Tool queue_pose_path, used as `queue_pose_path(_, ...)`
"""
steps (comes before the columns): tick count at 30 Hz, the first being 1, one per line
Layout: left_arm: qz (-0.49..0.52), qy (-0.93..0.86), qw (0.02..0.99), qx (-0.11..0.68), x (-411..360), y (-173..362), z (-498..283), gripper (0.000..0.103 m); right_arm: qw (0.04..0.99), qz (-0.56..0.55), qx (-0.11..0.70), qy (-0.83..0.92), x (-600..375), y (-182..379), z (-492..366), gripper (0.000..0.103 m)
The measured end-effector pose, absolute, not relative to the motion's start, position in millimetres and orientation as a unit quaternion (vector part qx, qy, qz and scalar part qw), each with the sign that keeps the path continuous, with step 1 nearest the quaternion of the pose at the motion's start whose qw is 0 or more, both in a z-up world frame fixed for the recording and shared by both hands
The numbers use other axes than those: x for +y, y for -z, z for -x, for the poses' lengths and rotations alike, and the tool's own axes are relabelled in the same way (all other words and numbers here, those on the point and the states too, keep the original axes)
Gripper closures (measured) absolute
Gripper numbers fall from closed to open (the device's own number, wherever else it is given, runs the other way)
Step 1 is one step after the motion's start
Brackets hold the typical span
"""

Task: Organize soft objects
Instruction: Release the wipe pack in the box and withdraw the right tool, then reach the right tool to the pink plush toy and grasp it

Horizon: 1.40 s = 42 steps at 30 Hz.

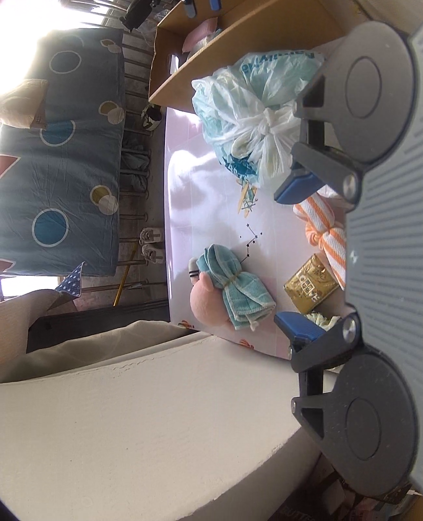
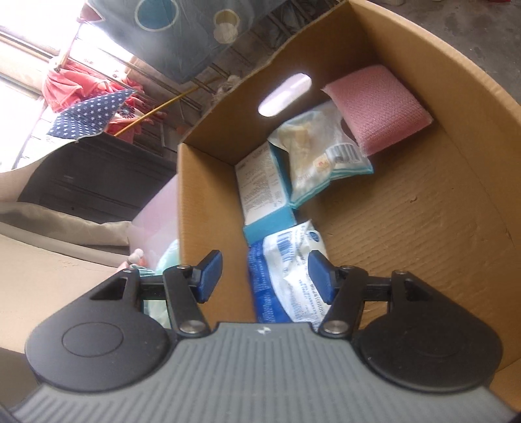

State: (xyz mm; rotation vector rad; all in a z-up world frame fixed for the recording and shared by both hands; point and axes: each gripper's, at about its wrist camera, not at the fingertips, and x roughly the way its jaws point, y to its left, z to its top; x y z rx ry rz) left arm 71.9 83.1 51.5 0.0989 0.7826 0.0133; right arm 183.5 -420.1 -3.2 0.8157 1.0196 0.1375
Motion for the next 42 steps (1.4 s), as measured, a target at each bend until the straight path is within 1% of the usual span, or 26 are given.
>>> queue_pose_path(6, -0.053, -0.016, 0.928, 0.369, 97.2, -49.6, -49.0, 0.029, 0.797, -0.359, 0.464, -0.144, -359.9, -37.1, -185.0, 0.045)
queue_pose_path(12, -0.056, -0.026, 0.931, 0.359, 107.6, -46.0, -36.9, 0.029, 0.771, -0.344, 0.489, -0.220, -278.7, -44.5, -197.9, 0.045)
queue_pose_path(17, -0.049, -0.039, 0.938, 0.341, 110.6, -47.6, -51.5, 0.029, 0.761, -0.316, 0.499, -0.269, -213.1, -54.6, -218.1, 0.044)
queue_pose_path(22, -0.045, -0.065, 0.940, 0.333, 111.0, -43.5, -76.6, 0.029, 0.759, -0.270, 0.500, -0.319, -139.6, -65.0, -257.7, 0.044)
queue_pose_path(23, -0.040, -0.070, 0.938, 0.337, 113.8, -40.2, -82.4, 0.029, 0.758, -0.258, 0.502, -0.326, -123.7, -64.2, -266.8, 0.044)
queue_pose_path(26, -0.023, -0.079, 0.933, 0.349, 124.1, -29.9, -94.0, 0.030, 0.765, -0.210, 0.504, -0.341, -76.1, -56.3, -295.7, 0.051)
queue_pose_path(28, -0.015, -0.084, 0.930, 0.356, 132.8, -23.1, -98.9, 0.030, 0.778, -0.160, 0.497, -0.350, -43.7, -47.3, -314.1, 0.057)
queue_pose_path(30, -0.007, -0.090, 0.927, 0.363, 143.5, -16.4, -102.2, 0.030, 0.789, -0.104, 0.490, -0.356, -14.5, -34.4, -328.0, 0.059)
queue_pose_path(36, -0.001, -0.107, 0.920, 0.377, 170.2, -3.0, -107.8, 0.030, 0.793, 0.017, 0.476, -0.379, 39.1, 4.7, -343.5, 0.059)
queue_pose_path(42, 0.007, -0.113, 0.917, 0.383, 183.0, 1.9, -107.5, 0.030, 0.795, 0.049, 0.475, -0.374, 59.7, 30.5, -354.3, 0.059)
